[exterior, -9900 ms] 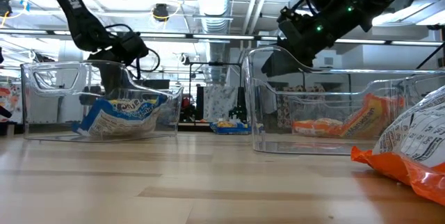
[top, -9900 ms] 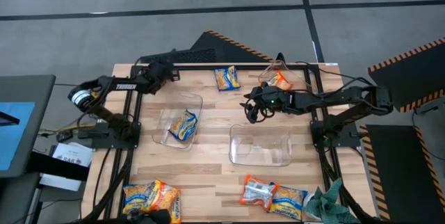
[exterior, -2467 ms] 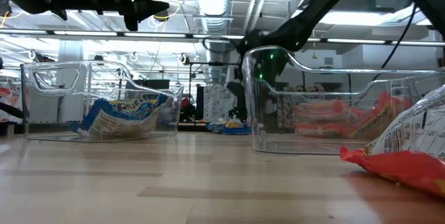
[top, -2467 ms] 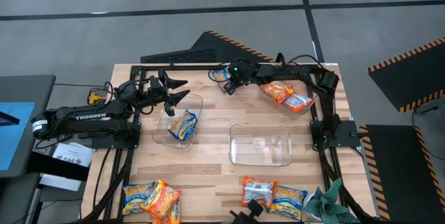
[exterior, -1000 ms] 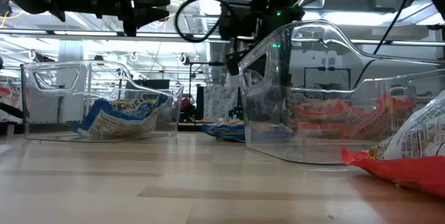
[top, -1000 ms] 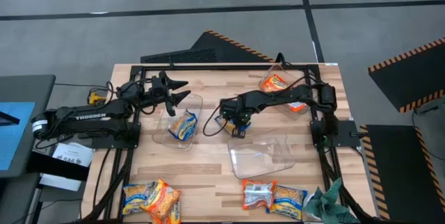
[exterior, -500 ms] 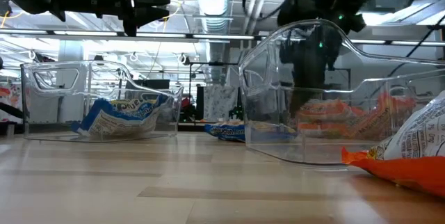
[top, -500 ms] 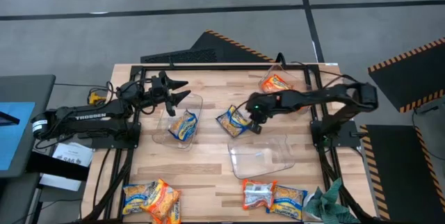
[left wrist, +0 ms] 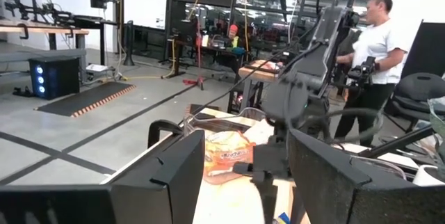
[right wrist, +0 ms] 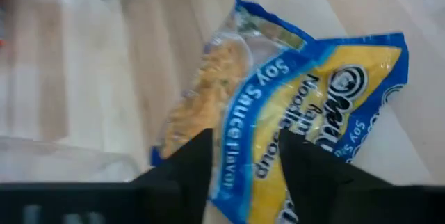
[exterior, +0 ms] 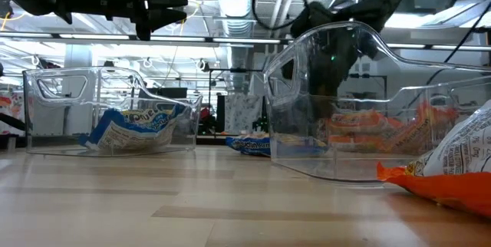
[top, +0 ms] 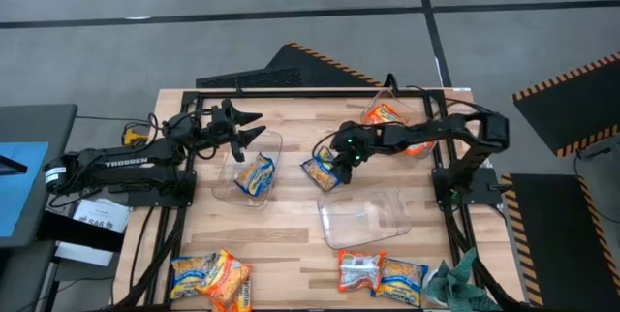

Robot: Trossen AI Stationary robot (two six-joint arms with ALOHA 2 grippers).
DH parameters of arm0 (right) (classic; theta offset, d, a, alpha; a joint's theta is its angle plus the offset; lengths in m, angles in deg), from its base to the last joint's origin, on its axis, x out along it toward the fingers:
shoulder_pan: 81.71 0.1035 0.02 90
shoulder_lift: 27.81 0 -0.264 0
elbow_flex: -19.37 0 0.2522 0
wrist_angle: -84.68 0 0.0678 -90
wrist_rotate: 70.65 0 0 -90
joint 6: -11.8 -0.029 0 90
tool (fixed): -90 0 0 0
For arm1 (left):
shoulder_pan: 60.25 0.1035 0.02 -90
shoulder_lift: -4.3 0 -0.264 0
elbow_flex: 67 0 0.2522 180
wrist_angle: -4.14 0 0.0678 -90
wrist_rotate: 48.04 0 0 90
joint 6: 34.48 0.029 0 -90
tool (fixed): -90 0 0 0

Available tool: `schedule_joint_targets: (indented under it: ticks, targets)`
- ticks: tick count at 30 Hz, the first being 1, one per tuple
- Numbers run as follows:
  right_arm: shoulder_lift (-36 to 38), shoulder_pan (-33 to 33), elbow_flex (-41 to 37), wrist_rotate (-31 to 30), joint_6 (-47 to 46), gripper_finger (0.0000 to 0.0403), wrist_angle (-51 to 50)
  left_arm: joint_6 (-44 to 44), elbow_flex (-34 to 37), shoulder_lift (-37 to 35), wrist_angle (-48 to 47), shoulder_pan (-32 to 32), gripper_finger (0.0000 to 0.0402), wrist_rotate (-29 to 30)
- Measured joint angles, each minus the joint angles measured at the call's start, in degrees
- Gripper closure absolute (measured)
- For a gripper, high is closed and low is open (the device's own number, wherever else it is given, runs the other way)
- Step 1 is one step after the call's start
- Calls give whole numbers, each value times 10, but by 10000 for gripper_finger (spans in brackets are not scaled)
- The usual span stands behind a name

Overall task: Sort Maruchan noodles
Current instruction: Put the blue noodle pack into the middle transparent bin

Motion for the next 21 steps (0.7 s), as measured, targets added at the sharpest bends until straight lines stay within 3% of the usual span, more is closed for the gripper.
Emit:
schedule_joint_targets:
  ticks: [6,12,21]
  targets:
    - [-54,-4,38,-4,5,127,-1,-1,0,0,-1,0,209,0]
    - [-59,-3,57,-59,46,119,-37,-4,0,0,-12,0,209,0]
    - [0,-3,56,-145,71,119,-68,-3,0,0,-27,0,209,16]
